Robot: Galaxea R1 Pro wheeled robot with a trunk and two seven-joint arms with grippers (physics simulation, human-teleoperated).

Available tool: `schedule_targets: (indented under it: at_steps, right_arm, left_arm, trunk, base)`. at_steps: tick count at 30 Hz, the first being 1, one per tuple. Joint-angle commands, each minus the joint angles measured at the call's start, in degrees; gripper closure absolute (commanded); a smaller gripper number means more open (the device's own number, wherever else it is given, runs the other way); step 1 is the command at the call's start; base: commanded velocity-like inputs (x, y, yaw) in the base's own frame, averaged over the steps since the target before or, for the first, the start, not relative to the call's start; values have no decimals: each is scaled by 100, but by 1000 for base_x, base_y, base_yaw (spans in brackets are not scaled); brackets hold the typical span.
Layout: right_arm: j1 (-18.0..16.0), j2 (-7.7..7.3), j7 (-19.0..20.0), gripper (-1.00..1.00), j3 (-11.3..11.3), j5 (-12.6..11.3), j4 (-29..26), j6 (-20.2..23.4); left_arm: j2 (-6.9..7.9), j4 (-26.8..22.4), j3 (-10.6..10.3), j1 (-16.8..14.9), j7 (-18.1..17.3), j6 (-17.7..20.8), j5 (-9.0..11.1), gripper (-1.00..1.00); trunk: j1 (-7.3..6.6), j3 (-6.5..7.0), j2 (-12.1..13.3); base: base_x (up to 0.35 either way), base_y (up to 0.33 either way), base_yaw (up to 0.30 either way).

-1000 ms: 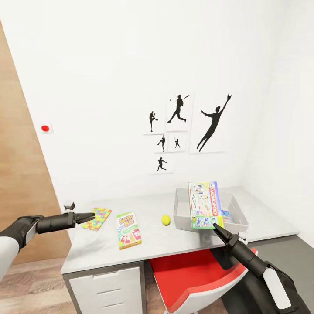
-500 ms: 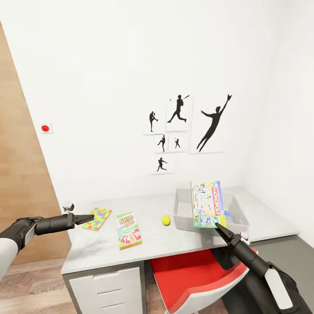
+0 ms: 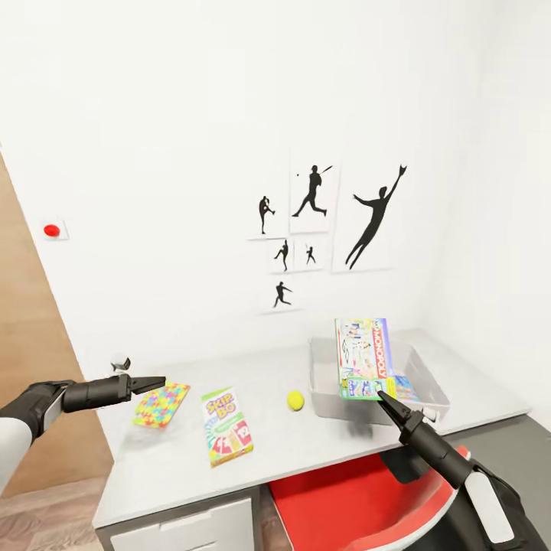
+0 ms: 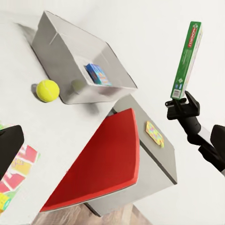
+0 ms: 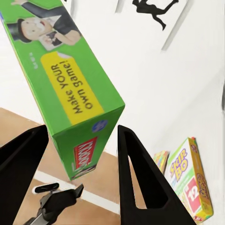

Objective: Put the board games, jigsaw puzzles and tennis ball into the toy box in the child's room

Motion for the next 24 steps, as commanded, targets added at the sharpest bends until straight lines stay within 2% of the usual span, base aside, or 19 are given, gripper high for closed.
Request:
schedule_targets:
  at_steps: [1,11,24]
  right_arm:
    - [-4,1,6,100,-5,-32,2,41]
    - [-4,1,2,100,-5,-32,2,41]
    - [-4,1,4,100,-5,-32,2,41]
  left_arm:
    - [2,-2,10,1,-24,60,-16,-100]
    - [2,-2,9,1,-24,59,-16,-100]
    - [1,-2,10,1,-24,59,-21,-100]
  trunk:
    - [4,-1,-4]
    - [4,13,-4]
    - [4,14,-4]
  base:
    - [196,99,-274]
    - [109,23,-253]
    - [225,0,-21]
